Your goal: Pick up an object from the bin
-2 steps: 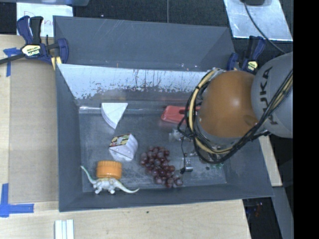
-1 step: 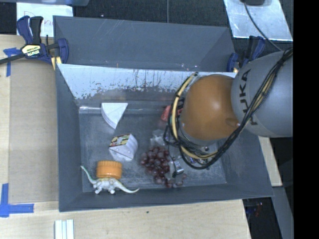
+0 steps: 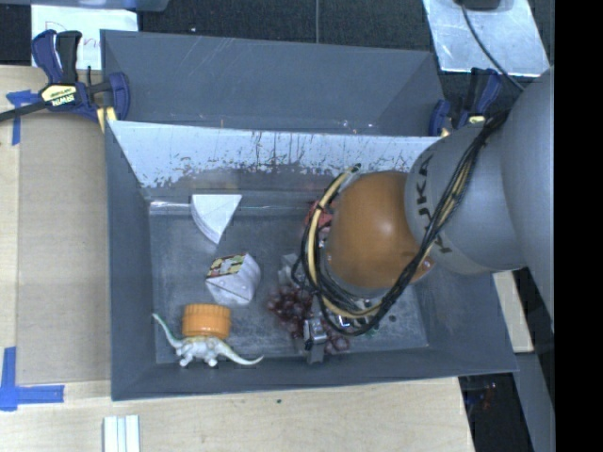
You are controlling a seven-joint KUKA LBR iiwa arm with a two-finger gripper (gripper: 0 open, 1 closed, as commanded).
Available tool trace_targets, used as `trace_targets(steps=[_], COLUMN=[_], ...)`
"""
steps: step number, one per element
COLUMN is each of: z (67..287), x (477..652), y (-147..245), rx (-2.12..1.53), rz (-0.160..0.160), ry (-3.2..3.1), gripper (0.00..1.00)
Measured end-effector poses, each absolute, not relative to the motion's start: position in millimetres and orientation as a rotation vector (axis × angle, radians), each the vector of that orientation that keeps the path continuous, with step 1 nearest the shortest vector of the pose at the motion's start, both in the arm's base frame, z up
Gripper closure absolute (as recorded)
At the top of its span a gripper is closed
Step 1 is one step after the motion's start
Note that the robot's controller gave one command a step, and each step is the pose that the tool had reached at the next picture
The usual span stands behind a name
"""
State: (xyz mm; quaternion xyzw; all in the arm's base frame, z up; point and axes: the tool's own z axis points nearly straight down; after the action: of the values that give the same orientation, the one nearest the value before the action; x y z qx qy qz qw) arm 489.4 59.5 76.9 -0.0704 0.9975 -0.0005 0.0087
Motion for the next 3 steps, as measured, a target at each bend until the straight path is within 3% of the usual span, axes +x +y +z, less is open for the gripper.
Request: trace_targets(steps=[1,3], z=[73.2,74.8], x=[487.3,487.5], y=[70.3,70.5], rx=[-0.370,-0.369], rz=[0.005,0.005], ry=[3.097,3.095], gripper=[1.00,1.00])
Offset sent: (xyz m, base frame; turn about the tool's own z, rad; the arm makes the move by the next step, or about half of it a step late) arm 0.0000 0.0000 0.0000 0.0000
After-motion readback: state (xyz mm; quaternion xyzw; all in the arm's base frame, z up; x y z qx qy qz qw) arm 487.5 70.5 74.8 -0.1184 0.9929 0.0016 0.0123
